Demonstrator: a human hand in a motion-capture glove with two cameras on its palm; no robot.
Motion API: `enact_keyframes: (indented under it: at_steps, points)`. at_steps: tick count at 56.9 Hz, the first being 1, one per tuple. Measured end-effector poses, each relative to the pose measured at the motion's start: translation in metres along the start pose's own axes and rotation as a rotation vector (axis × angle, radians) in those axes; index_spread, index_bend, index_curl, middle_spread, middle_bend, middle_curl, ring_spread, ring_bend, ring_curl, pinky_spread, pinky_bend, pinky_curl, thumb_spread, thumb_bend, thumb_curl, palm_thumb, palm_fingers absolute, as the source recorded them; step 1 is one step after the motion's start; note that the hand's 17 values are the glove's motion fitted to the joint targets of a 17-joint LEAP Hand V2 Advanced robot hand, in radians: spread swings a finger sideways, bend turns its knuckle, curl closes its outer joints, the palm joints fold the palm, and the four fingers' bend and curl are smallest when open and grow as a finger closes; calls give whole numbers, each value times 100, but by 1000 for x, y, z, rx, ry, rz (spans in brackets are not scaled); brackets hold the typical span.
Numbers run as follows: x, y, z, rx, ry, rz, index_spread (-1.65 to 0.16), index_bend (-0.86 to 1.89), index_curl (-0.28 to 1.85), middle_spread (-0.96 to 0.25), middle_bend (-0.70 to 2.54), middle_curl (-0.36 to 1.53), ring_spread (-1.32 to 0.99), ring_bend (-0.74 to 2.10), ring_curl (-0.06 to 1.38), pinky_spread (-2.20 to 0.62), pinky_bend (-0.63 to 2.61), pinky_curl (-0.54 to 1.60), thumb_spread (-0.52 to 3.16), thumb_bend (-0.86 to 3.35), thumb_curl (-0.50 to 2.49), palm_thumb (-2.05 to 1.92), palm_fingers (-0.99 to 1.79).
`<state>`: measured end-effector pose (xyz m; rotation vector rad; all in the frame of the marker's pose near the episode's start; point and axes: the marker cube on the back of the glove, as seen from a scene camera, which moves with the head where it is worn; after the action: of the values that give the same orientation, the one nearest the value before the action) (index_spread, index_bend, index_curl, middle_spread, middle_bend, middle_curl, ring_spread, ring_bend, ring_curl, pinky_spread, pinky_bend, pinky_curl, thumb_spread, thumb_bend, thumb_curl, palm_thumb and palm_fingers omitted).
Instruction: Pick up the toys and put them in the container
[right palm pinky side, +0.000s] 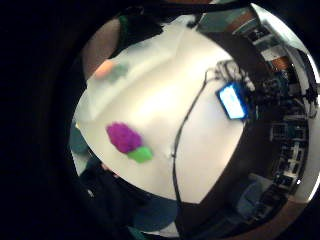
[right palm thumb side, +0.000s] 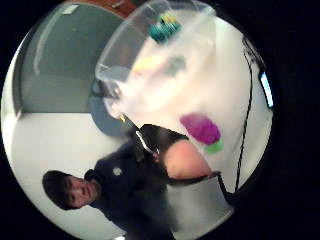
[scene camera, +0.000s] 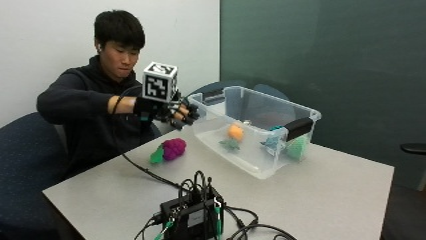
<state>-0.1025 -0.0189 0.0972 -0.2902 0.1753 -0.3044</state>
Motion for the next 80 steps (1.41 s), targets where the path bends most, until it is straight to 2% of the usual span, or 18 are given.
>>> enact_keyframes:
  at_steps: [6, 12, 15, 22, 25, 34, 39, 44, 51, 61, 65, 71, 76, 77, 80]
  points:
    - [4, 14, 54, -132, 8, -49, -19, 8, 22, -2, 14, 34, -1, 25, 21, 3, 76, 35, 108, -4, 30, -3, -23]
    - [-3, 19, 94, -155, 35, -87, -19, 6, 20, -2, 12, 31, -1, 27, 23, 3, 77, 35, 109, -2, 30, 0, -22]
    - [-8, 17, 108, -137, 39, -87, -18, 3, 17, -2, 12, 30, -2, 39, 26, 2, 80, 36, 110, -1, 31, 1, -15]
    - [-19, 11, 125, -77, 13, -72, -18, 0, 11, -3, 16, 28, -16, 79, 37, -11, 103, 40, 115, 1, 32, 10, 5]
    - [-23, 9, 129, -57, 25, -74, -18, 1, 8, -5, 21, 29, -21, 94, 41, -19, 112, 42, 119, 4, 33, 16, 24]
    - [-29, 0, 137, -12, 48, -113, -18, 11, 7, -14, 51, 40, -30, 114, 48, -32, 114, 44, 128, 11, 36, 33, 70]
    - [-32, -5, 138, 42, 34, -151, -17, 13, 8, -17, 63, 46, -31, 124, 52, -35, 116, 46, 134, 15, 39, 42, 86]
    - [-35, -7, 118, 153, 26, -141, -16, 15, 7, -19, 75, 52, -31, 132, 55, -38, 121, 49, 138, 19, 42, 49, 105]
    - [-31, -17, 36, 390, 17, -77, -16, 19, 8, -19, 87, 59, -30, 139, 59, -41, 126, 56, 133, 19, 47, 55, 110]
    - [-94, -41, -87, 593, -50, -226, -17, 23, 11, -18, 97, 67, -29, 142, 60, -43, 127, 61, 125, 16, 53, 58, 110]
    - [-115, -64, -119, 598, -122, -211, -18, 24, 12, -18, 99, 68, -28, 142, 60, -44, 126, 63, 123, 15, 55, 58, 108]
    - [-142, -108, -132, 598, -61, -104, -18, 25, 14, -17, 100, 71, -28, 143, 60, -44, 126, 65, 120, 13, 58, 58, 107]
    - [-140, -132, -120, 527, 95, -182, -19, 21, 14, -17, 104, 73, -27, 140, 59, -44, 122, 65, 122, 9, 58, 55, 105]
    - [-136, -136, -116, 500, 134, -190, -19, 23, 15, -17, 96, 70, -27, 140, 58, -44, 123, 66, 121, 9, 59, 54, 99]
    - [-128, -150, -105, 416, 130, -62, -19, 23, 17, -17, 91, 70, -27, 137, 58, -43, 121, 66, 128, 6, 55, 48, 92]
